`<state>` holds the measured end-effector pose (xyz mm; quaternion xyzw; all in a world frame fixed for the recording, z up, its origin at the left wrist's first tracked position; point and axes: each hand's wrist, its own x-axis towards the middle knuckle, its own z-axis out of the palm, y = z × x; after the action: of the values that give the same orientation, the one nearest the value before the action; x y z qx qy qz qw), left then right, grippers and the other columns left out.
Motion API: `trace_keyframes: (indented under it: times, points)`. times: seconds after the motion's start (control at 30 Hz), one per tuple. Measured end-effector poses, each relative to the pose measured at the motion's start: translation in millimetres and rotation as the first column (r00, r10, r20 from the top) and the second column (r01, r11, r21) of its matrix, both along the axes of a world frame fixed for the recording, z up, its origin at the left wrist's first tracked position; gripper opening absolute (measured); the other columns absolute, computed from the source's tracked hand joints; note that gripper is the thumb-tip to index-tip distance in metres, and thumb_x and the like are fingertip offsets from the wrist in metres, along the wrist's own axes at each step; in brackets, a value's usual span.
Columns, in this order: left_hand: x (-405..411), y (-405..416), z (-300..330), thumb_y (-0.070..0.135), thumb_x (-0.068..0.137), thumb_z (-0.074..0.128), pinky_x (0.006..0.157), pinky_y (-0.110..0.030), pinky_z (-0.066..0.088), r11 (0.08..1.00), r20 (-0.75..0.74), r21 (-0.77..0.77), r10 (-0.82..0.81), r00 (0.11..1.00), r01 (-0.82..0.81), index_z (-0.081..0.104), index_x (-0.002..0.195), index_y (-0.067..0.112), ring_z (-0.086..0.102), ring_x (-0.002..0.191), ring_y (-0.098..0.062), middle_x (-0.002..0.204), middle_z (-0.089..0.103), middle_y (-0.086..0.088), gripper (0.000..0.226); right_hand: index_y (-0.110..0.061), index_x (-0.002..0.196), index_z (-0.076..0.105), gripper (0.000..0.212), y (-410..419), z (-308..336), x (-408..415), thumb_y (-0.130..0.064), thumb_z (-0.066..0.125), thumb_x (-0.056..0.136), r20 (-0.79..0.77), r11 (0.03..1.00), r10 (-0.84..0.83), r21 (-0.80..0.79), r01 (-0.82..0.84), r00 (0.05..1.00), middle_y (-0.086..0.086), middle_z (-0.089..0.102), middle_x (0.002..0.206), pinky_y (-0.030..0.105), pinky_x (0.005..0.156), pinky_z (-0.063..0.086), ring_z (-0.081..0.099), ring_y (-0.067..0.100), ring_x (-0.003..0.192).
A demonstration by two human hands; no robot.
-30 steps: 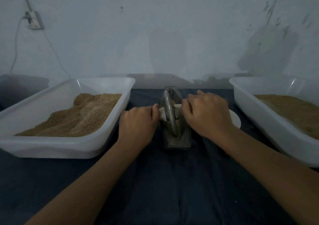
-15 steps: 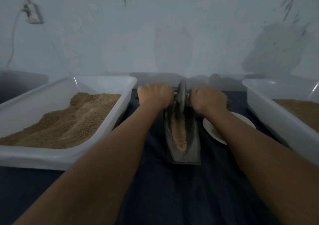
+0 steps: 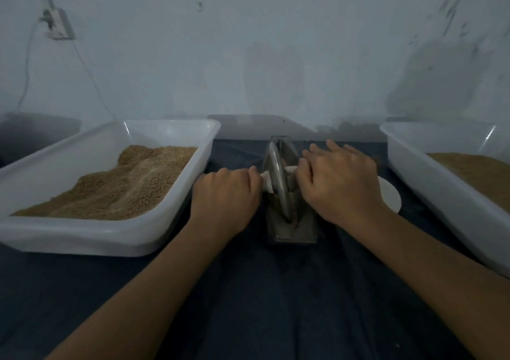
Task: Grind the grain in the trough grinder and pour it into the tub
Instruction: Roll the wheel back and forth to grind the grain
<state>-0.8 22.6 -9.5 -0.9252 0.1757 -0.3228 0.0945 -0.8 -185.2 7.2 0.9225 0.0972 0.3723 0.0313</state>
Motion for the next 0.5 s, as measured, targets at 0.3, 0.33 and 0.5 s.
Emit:
trace_keyframes:
  times: [0.3, 0.33, 0.5]
  points:
    - [136.4, -33.9, 17.4, 0.031, 0.105, 0.031, 0.082, -0.041, 0.042, 0.972, -0.261, -0.088, 0.19, 0.946, -0.219, 0.064, 0.118, 0.017, 0.063, 0.11, -0.036, 0.122, 0.066, -0.013, 0.038, -0.017, 0.082, 0.06, 0.031, -5.3, 2.4, 116.1, -0.019, 0.036, 0.1, -0.196, 0.988, -0.152, -0.02, 0.151, 0.969, 0.001, 0.062, 0.083, 0.032, 0.07, 0.034, 0.056, 0.024, 0.078]
    - [144.9, -32.5, 18.6, 0.033, 0.104, 0.032, 0.083, -0.043, 0.042, 0.966, -0.323, -0.107, 0.189, 0.927, -0.234, 0.063, 0.122, 0.017, 0.062, 0.114, -0.036, 0.126, 0.064, -0.012, 0.038, -0.017, 0.076, 0.056, 0.033, -3.3, 6.6, 124.9, -0.019, 0.032, 0.098, -0.209, 0.987, -0.159, -0.028, 0.157, 0.965, -0.003, 0.055, 0.076, 0.035, 0.079, 0.037, 0.053, 0.023, 0.075]
    - [136.1, -26.5, 9.2, 0.03, 0.105, 0.032, 0.071, -0.04, 0.037, 0.971, -0.252, -0.153, 0.141, 0.957, -0.183, 0.059, 0.104, 0.017, 0.064, 0.098, -0.035, 0.111, 0.067, -0.012, 0.03, -0.019, 0.062, 0.048, 0.041, -3.8, 6.1, 131.4, -0.021, 0.031, 0.099, -0.19, 0.99, -0.138, -0.008, 0.139, 0.972, 0.001, 0.057, 0.07, 0.03, 0.064, 0.024, 0.042, 0.019, 0.06]
